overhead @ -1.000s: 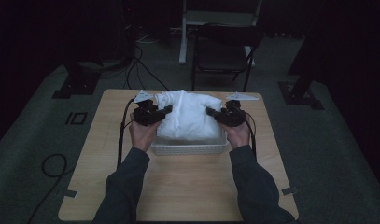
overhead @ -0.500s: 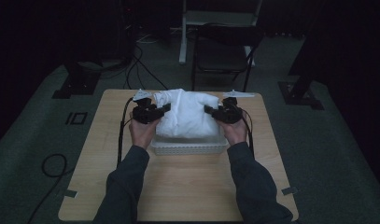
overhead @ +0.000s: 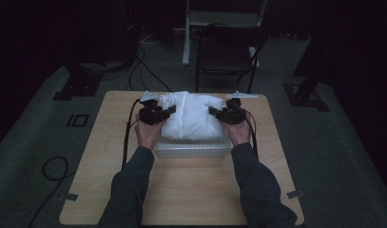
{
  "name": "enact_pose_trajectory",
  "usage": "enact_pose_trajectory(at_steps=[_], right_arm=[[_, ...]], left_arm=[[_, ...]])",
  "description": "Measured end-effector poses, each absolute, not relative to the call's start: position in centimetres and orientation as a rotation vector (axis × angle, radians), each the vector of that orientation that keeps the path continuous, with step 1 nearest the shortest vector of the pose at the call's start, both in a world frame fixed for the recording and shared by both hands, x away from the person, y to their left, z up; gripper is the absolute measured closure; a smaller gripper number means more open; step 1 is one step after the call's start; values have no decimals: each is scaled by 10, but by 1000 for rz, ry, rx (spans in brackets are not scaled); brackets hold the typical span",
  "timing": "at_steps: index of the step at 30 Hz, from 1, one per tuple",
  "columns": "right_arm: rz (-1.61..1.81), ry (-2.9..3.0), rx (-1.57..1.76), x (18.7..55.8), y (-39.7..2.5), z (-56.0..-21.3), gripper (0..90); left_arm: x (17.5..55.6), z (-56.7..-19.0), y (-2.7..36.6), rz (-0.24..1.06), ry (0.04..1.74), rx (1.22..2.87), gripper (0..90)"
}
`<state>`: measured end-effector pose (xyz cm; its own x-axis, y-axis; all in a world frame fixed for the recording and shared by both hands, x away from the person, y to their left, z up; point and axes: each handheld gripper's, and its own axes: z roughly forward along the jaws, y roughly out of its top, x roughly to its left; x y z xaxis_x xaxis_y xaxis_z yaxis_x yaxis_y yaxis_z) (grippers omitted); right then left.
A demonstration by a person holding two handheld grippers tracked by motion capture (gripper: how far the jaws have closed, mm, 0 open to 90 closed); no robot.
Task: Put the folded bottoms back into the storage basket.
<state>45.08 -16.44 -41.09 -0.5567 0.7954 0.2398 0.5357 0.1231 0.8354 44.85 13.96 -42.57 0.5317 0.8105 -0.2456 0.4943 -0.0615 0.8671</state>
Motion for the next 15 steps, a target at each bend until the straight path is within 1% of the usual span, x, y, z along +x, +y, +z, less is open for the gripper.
enact_pose_trajectory(at_steps=[15], right_arm=[[1393,2118,1342,460,-165,-418,720]], left_arm=[[460,-428,134,400,1103,1743,651]])
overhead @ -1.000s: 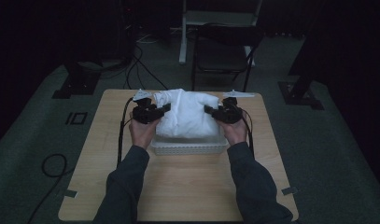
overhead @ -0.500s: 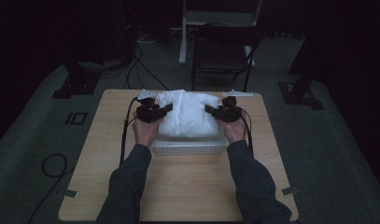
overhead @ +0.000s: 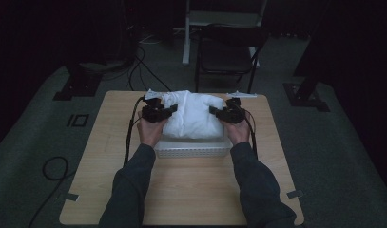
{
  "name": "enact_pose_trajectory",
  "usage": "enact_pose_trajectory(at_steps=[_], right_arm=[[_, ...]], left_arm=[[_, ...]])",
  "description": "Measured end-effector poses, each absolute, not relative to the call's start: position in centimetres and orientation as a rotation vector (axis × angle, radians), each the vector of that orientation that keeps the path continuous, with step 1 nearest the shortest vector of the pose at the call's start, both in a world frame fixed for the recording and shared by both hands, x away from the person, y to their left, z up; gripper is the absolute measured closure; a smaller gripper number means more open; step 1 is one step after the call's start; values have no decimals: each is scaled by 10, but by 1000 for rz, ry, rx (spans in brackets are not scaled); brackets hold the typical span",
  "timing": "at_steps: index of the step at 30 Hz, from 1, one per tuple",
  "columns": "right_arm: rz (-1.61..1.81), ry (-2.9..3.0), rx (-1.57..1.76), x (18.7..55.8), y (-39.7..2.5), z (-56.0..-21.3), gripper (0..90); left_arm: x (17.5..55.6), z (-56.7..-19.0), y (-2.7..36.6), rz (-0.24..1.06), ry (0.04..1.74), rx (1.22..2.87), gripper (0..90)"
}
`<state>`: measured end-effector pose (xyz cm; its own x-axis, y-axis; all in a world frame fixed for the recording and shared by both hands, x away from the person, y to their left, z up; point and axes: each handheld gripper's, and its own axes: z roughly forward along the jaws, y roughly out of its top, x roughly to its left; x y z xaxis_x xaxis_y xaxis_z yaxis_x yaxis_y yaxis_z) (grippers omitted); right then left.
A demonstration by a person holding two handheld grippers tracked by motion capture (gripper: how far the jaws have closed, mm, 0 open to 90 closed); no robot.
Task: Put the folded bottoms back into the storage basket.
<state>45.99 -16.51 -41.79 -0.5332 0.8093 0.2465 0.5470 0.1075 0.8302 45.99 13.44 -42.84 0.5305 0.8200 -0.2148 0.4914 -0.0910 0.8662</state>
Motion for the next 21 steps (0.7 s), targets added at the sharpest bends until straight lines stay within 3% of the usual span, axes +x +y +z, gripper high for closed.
enact_pose_trajectory(at_steps=[21], right_arm=[[1330,2156,1360,471,-154,-426,720]], left_arm=[[469,-440,138,395,1156,1772,650]])
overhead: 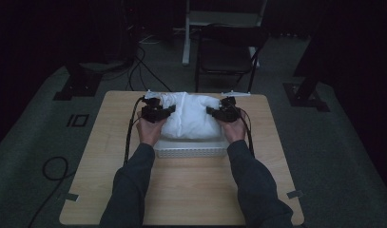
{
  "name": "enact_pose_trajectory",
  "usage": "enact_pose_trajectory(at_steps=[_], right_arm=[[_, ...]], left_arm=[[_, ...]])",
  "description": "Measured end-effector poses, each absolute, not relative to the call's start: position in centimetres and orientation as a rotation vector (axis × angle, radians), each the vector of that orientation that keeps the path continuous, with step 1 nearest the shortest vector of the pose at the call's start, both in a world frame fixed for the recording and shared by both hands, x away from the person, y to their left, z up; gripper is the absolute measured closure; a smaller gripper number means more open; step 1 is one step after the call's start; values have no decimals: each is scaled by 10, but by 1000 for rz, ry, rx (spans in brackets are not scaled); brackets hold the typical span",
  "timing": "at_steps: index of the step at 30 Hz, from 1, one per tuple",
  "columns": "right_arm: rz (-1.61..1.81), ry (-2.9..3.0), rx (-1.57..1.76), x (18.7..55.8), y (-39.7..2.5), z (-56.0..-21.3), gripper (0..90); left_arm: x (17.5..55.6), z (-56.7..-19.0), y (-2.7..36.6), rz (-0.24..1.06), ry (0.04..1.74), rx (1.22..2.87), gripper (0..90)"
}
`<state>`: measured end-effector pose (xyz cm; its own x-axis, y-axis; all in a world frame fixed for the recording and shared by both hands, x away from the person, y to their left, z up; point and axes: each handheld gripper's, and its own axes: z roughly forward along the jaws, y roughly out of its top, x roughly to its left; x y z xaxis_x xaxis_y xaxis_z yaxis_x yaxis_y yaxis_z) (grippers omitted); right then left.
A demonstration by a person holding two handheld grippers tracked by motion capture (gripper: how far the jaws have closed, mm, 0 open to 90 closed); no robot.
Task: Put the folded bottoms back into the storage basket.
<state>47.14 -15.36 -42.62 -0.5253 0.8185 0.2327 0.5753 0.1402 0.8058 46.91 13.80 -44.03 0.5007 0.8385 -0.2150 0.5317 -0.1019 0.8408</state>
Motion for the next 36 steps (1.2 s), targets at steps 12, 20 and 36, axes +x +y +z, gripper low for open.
enact_pose_trajectory(at_steps=[12,20,36], right_arm=[[1287,2195,1384,466,-156,-439,720],[1224,2221,1391,461,-156,-451,719],[1126,2281,1418,466,-149,-466,709]], left_arm=[[459,-451,133,385,1171,1810,649],[454,-459,126,385,1195,1853,648],[446,-473,122,372,1274,1918,636]])
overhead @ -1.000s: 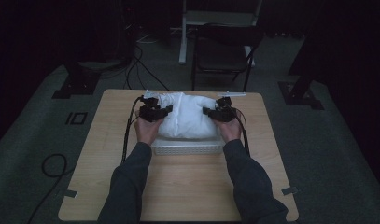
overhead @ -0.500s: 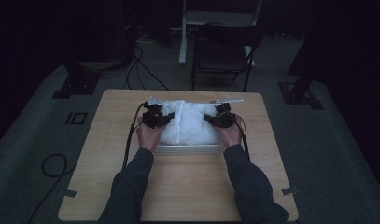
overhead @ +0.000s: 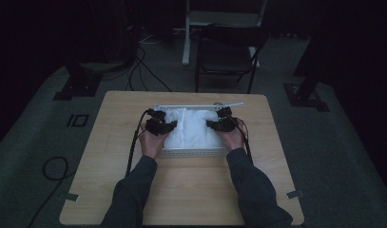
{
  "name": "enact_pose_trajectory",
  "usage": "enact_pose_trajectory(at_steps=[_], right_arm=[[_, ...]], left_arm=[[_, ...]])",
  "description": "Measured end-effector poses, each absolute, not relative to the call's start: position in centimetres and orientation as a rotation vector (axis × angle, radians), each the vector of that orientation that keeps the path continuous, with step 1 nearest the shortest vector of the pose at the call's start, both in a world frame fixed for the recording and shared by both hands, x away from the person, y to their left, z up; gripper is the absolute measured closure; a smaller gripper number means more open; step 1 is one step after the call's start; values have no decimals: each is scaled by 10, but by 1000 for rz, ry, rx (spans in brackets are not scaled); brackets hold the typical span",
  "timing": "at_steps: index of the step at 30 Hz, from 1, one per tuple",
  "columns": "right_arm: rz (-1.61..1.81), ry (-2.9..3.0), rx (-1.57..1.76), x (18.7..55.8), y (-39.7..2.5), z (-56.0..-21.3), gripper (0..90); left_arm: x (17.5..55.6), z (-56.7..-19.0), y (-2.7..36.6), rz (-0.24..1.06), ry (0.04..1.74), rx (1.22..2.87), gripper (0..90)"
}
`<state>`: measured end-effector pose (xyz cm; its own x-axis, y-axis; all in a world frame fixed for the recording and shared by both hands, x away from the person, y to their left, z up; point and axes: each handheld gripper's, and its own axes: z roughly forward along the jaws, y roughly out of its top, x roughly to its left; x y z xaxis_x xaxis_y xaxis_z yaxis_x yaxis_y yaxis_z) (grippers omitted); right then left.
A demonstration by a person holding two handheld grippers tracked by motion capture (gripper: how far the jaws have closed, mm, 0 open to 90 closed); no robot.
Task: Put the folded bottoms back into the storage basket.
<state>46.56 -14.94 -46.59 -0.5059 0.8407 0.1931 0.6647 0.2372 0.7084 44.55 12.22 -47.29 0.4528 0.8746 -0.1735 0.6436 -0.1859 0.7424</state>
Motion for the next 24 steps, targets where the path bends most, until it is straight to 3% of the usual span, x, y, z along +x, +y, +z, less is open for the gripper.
enact_pose_trajectory(at_steps=[5,7,12,16,24], right_arm=[[1088,2291,1418,466,-147,-469,704],[1076,2291,1413,466,-147,-469,675],[1020,2235,1431,464,-152,-464,475],[1028,2157,1398,458,-159,-452,374],[1082,2074,1394,445,-186,-446,395]], left_arm=[[442,-474,118,404,1286,1952,610],[442,-474,119,404,1300,1957,551],[439,-469,130,446,1318,1922,383],[434,-460,142,476,1311,1877,368],[421,-456,168,535,1320,1817,369]])
